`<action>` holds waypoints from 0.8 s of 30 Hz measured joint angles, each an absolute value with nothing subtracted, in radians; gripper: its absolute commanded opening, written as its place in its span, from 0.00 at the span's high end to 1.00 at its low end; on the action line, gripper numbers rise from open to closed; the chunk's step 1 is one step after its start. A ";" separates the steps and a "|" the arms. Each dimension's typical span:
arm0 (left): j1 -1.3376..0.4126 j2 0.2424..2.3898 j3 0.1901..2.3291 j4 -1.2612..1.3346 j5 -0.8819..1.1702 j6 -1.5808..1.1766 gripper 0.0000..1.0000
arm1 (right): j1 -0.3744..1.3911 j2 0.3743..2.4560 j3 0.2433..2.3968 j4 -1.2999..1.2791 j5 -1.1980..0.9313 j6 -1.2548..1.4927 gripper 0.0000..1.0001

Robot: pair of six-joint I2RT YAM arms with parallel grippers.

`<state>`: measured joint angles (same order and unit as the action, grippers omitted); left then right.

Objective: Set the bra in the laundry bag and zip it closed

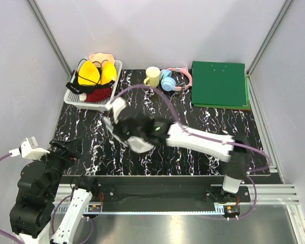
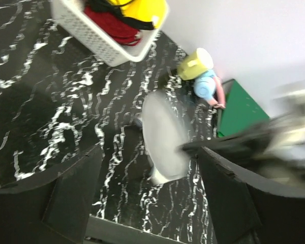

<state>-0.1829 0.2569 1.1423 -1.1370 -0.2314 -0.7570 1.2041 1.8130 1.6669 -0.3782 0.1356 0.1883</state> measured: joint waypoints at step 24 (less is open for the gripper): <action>-0.183 0.451 0.743 -0.878 0.308 -0.738 0.19 | 0.808 0.979 0.645 -0.132 -0.061 0.725 1.00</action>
<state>-0.1829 0.4515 0.7433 -0.8783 0.3084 -0.7383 0.8082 0.9794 0.6445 -0.1322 -0.0608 0.7254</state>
